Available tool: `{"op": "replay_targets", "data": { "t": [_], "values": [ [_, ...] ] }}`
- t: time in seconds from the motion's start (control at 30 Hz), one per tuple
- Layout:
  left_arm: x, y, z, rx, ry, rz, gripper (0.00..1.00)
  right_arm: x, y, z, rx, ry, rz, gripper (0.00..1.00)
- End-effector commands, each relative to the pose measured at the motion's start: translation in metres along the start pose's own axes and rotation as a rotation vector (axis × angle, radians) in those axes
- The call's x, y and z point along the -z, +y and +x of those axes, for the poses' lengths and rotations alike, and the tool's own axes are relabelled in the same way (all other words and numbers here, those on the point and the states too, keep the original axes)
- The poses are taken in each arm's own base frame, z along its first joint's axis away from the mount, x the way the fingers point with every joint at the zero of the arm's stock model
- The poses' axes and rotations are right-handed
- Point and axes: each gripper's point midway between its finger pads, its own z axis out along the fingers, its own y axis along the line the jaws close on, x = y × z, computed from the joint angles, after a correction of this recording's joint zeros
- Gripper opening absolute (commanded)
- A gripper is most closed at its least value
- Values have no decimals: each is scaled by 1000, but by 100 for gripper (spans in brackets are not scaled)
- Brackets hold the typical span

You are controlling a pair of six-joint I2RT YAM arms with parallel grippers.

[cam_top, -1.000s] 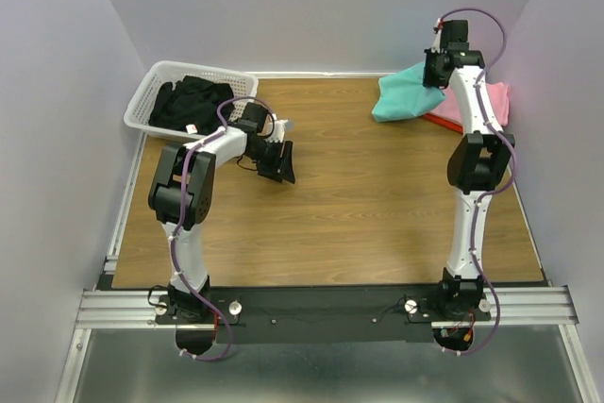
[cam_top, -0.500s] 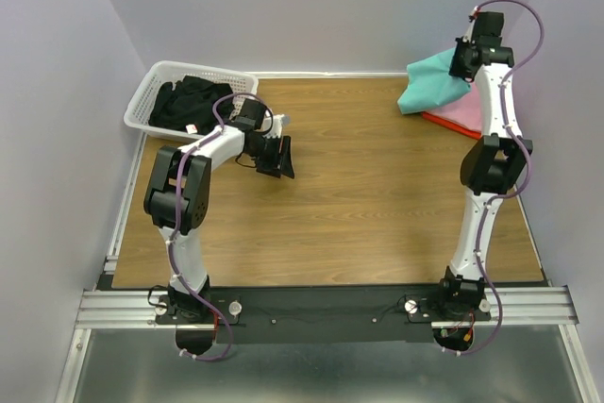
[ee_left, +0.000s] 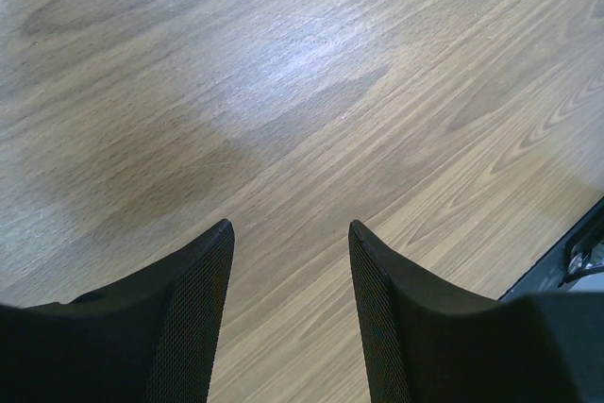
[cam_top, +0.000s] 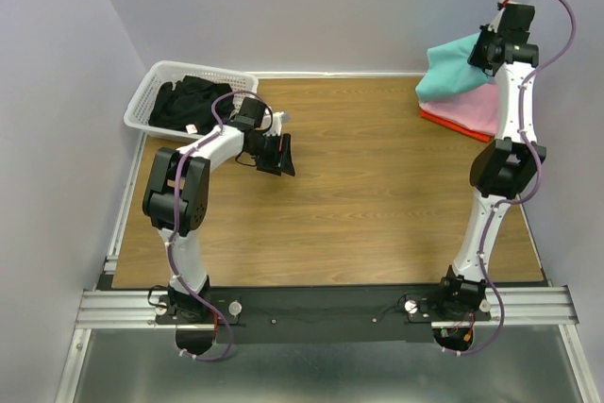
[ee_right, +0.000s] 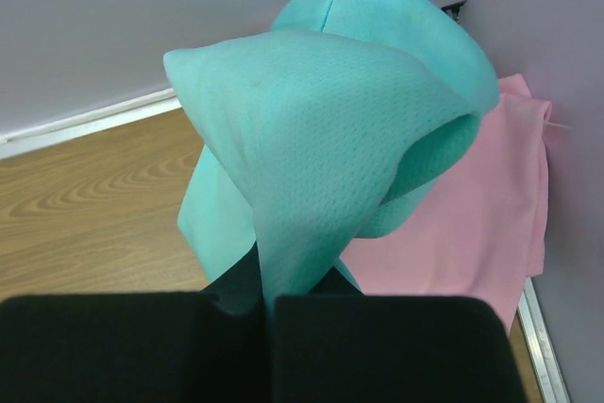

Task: Fold and stack the t-shirts
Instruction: Neatly place the folded tshirt to the corner

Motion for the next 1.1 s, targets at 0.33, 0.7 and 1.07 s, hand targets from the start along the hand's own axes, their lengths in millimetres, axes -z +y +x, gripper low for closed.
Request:
{"op": "replay_targets", "data": {
  "t": [0.33,0.7,1.07],
  "values": [
    [14,-4,-6,-17,-42,-21,60,-7,-31,-2,-12,-20,56,0],
    [18,-4,1,-13,-37,-28,60,-18,-48,10,20,3,131,1],
    [30,-11,-12,-20,-87,-36,60,9,-92,0,-18,-41,406,100]
  ]
}}
